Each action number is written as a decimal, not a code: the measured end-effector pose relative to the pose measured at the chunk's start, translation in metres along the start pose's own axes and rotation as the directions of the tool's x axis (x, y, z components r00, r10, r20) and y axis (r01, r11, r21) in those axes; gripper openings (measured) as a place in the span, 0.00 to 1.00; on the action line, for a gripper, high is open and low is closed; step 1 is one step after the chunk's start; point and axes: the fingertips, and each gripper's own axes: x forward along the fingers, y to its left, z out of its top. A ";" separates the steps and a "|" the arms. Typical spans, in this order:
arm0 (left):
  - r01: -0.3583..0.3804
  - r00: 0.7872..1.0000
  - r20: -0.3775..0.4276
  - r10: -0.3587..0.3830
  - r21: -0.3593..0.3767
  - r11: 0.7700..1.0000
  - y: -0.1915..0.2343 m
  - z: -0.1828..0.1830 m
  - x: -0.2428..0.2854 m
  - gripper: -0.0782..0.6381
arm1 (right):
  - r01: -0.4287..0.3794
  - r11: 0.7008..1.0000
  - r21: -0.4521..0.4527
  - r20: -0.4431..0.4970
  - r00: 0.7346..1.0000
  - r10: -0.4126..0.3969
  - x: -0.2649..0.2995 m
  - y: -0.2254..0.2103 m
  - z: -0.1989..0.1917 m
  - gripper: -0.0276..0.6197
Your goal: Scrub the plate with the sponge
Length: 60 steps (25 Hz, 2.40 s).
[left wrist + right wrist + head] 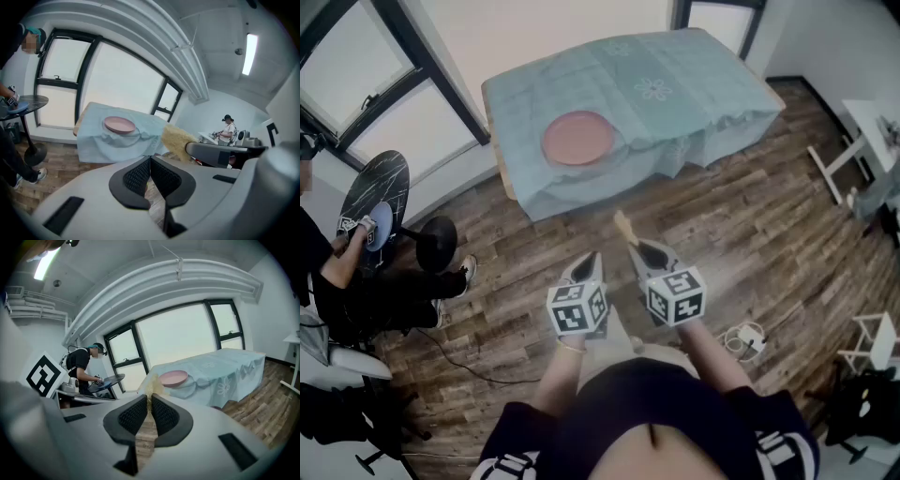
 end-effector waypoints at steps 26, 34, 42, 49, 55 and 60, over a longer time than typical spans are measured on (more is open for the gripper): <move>-0.058 0.997 0.043 0.059 -0.029 0.998 -0.015 -0.044 -0.069 0.13 | -0.069 0.997 -0.039 0.002 0.998 0.069 -0.055 0.055 -0.038 0.10; -0.052 0.998 0.023 0.053 -0.050 0.997 0.012 -0.028 -0.039 0.13 | -0.057 0.998 0.000 -0.002 0.998 0.057 -0.015 0.038 -0.025 0.10; -0.030 0.999 0.011 0.031 -0.058 0.998 0.038 0.006 0.011 0.13 | -0.035 0.999 0.007 -0.009 0.999 0.035 0.036 0.011 -0.001 0.10; -0.007 1.000 -0.011 0.007 -0.066 0.998 0.064 0.042 0.049 0.13 | -0.030 0.999 0.017 -0.031 0.999 0.030 0.089 -0.003 0.024 0.10; -0.003 1.000 -0.026 0.002 -0.063 0.998 0.092 0.074 0.072 0.13 | -0.022 1.000 0.022 -0.038 0.999 0.023 0.130 -0.008 0.048 0.10; 0.001 0.999 -0.032 -0.003 -0.063 0.998 0.115 0.097 0.090 0.13 | -0.010 1.000 0.022 -0.041 0.999 0.010 0.159 -0.012 0.064 0.10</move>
